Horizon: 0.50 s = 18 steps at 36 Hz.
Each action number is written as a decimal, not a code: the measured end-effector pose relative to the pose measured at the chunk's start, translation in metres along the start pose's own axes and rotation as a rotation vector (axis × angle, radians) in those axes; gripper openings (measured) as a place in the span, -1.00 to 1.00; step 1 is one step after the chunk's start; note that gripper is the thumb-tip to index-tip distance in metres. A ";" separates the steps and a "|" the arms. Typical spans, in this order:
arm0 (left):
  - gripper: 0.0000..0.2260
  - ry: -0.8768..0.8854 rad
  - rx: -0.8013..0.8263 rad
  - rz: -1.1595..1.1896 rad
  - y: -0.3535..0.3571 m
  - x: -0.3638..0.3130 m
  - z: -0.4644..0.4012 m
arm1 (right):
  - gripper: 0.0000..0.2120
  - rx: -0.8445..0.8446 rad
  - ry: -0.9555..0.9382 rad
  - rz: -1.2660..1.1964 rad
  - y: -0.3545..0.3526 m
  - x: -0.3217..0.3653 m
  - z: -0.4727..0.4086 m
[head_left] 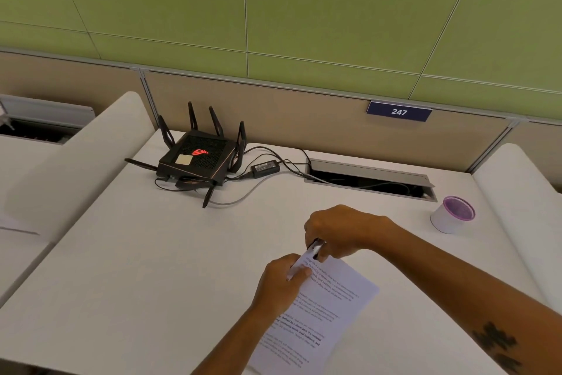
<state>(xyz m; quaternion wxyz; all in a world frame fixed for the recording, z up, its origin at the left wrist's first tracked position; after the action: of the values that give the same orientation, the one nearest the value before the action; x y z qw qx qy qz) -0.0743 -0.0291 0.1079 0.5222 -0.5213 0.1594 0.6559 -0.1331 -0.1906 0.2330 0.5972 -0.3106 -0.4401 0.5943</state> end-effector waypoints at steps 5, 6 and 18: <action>-0.63 0.023 0.011 -0.035 -0.001 -0.013 -0.001 | -0.71 -0.013 -0.007 0.000 -0.003 0.002 0.002; -0.56 0.026 0.009 -0.036 0.000 -0.015 -0.002 | -0.72 -0.013 -0.011 0.007 -0.004 0.003 0.002; -0.86 0.060 -0.016 0.056 0.004 -0.029 -0.010 | -0.86 0.007 -0.015 0.106 -0.014 0.008 0.003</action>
<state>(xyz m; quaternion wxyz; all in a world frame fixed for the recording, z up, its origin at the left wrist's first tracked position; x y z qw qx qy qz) -0.0749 -0.0533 0.1276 0.4943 -0.5404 0.1842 0.6555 -0.1306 -0.1845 0.2480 0.5625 -0.3267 -0.4253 0.6293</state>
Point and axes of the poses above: each hand's wrist, its own z-axis away from the middle knuckle, its own y-axis out of the palm, x = y × z, the point moved 2 cm from there along -z, towards the middle knuckle, and after that the axes turned 11 degrees about -y, right-handed, at the moved point
